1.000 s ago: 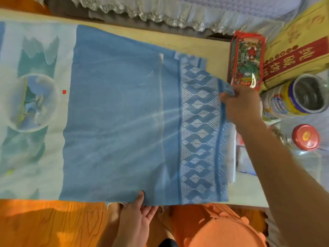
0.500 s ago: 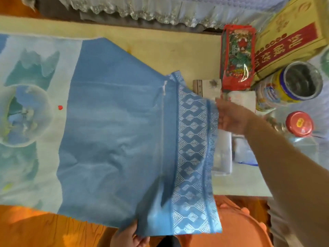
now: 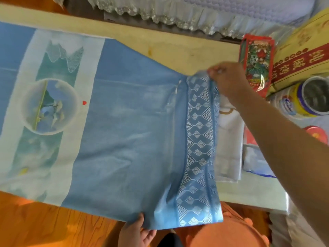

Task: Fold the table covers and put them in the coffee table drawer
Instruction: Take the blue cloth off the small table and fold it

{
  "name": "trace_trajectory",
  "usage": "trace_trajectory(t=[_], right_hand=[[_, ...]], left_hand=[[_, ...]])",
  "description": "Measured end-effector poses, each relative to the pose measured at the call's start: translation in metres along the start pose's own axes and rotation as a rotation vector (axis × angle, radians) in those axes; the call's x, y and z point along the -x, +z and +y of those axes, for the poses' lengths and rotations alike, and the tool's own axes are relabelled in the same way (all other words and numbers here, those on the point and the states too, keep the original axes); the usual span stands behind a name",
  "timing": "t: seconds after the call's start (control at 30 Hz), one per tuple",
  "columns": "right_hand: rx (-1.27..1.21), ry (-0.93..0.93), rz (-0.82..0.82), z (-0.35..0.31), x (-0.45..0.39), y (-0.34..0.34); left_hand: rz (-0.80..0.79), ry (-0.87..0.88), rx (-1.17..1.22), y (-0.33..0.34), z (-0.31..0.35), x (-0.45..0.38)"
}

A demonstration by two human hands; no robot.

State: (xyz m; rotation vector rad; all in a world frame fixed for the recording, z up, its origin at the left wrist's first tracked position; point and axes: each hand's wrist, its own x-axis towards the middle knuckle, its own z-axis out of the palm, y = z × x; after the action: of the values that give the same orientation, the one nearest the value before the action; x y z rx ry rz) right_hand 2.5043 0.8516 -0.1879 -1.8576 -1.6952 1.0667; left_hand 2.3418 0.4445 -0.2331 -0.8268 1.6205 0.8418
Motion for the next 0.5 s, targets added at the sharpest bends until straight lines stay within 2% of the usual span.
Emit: trace_trajectory(t=[0.07, 0.1, 0.13, 0.2, 0.3, 0.4, 0.5], right_hand=[[0.199, -0.552, 0.178, -0.023, 0.039, -0.004], [0.234, -0.703, 0.277, -0.022, 0.055, -0.006], [0.256, -0.759, 0.358, -0.014, 0.065, -0.008], [0.352, -0.609, 0.408, 0.013, 0.063, -0.009], [0.451, -0.082, 0.191, 0.054, 0.029, -0.001], [0.235, 0.324, 0.106, 0.072, -0.011, 0.011], [0.250, 0.455, 0.073, 0.079, -0.038, 0.023]], left_hand=[[-0.017, -0.020, 0.030, 0.000, 0.002, -0.002], [-0.025, -0.035, 0.047, 0.002, 0.003, -0.003], [-0.025, -0.049, 0.059, 0.003, 0.005, -0.005], [-0.042, -0.085, 0.082, 0.007, 0.010, -0.012], [-0.012, -0.136, 0.106, 0.012, 0.016, -0.022], [-0.085, -0.190, 0.160, 0.010, 0.013, -0.033], [-0.244, -0.311, 0.207, 0.002, 0.004, -0.042]])
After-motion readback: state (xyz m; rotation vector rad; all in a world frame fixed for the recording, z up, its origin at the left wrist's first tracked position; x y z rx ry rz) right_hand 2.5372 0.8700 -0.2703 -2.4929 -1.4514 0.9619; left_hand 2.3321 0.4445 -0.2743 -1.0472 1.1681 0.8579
